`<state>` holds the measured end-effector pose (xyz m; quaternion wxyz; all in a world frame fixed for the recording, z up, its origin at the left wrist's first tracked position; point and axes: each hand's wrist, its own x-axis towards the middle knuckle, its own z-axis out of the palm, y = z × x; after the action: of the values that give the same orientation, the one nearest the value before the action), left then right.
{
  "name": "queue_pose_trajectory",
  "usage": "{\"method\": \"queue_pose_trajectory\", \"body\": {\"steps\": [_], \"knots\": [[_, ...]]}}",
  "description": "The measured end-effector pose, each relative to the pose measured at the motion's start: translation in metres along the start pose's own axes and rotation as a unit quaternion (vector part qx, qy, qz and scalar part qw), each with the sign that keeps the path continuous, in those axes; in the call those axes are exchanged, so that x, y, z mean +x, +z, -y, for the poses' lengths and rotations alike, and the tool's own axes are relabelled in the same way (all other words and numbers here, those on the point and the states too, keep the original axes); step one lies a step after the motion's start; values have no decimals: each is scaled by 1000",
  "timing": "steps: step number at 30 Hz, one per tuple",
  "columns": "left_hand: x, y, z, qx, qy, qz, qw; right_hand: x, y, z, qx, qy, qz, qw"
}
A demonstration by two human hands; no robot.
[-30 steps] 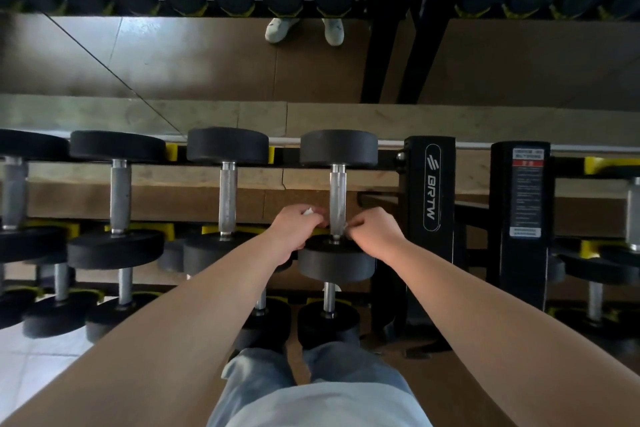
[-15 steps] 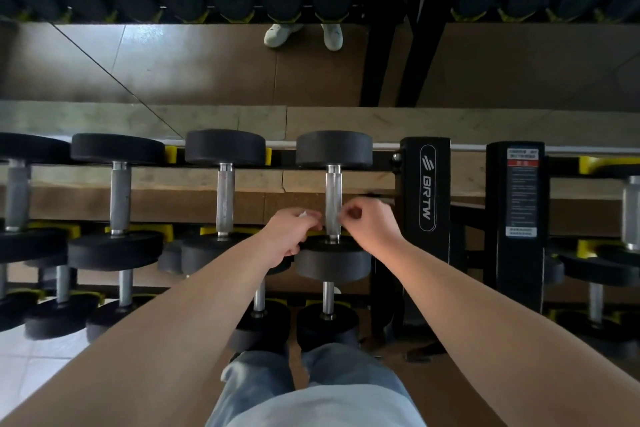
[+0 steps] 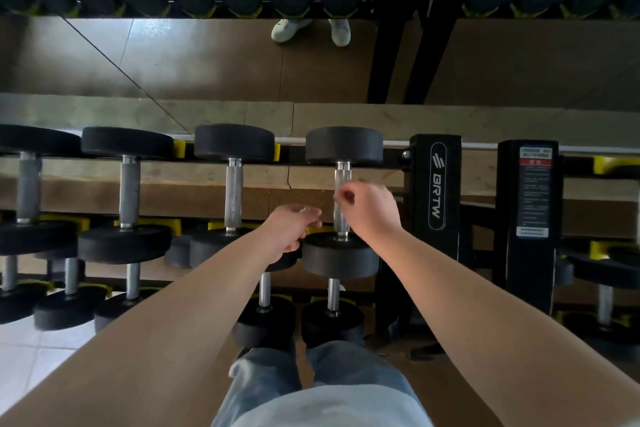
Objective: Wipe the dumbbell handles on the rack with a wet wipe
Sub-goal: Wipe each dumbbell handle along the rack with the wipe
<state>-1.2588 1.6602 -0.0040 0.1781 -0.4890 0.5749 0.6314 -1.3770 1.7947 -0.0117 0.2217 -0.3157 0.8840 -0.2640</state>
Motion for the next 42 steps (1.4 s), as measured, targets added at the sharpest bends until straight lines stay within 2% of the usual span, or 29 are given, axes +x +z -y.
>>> {"method": "queue_pose_trajectory", "body": {"steps": [3, 5, 7, 11, 13, 14, 16, 18, 20, 22, 25, 27, 29, 32, 34, 36, 40, 42], "knots": [[1, 0, 2, 7, 3, -1, 1000, -14, -5, -4, -87, -40, 153, 984], [2, 2, 4, 17, -5, -3, 1000, -11, -6, -3, -128, -62, 187, 972], [2, 3, 4, 29, -21, -6, 999, -2, -6, 0, -126, -77, 148, 978], [1, 2, 2, 19, -37, -1, 999, 19, -14, 3, -64, -52, -60, 995], [0, 0, 4, 22, -37, -5, 999, 18, -12, 0, -47, -48, -76, 995], [0, -2, 5, 24, -37, -6, 999, 13, -10, -2, -46, -59, -50, 996], [1, -2, 5, 26, -30, 2, 999, 0, -8, -3, -77, -99, 67, 990], [0, -1, 4, 31, -24, 7, 999, -8, -9, -5, -123, -141, 175, 966], [-1, 1, 2, 35, -25, 10, 999, -2, -11, -4, -181, -168, 206, 947], [-3, 2, 0, 41, -33, 8, 999, 11, -8, -1, -217, -183, 169, 944], [-1, 3, -2, 28, -40, 7, 999, 30, -10, 7, -152, -119, 40, 980], [-1, 3, -2, 32, -36, 7, 999, 36, -11, 10, -124, -85, 4, 989], [0, 2, -1, 40, -34, 9, 999, 31, -8, 11, -136, -71, 58, 986], [0, 2, -1, 54, -35, 10, 998, 10, 2, 12, -191, -48, 214, 957], [0, 3, -3, 59, -37, 10, 998, 1, 2, 10, -207, -52, 250, 944], [0, 4, -5, 65, -31, 10, 997, 1, -3, 8, -199, -64, 227, 951], [5, 2, -8, 47, -32, 12, 998, 16, -17, 7, -74, -57, 39, 995], [5, 3, -7, 46, -34, 12, 998, 19, -20, 4, -22, -20, 9, 1000]]}}
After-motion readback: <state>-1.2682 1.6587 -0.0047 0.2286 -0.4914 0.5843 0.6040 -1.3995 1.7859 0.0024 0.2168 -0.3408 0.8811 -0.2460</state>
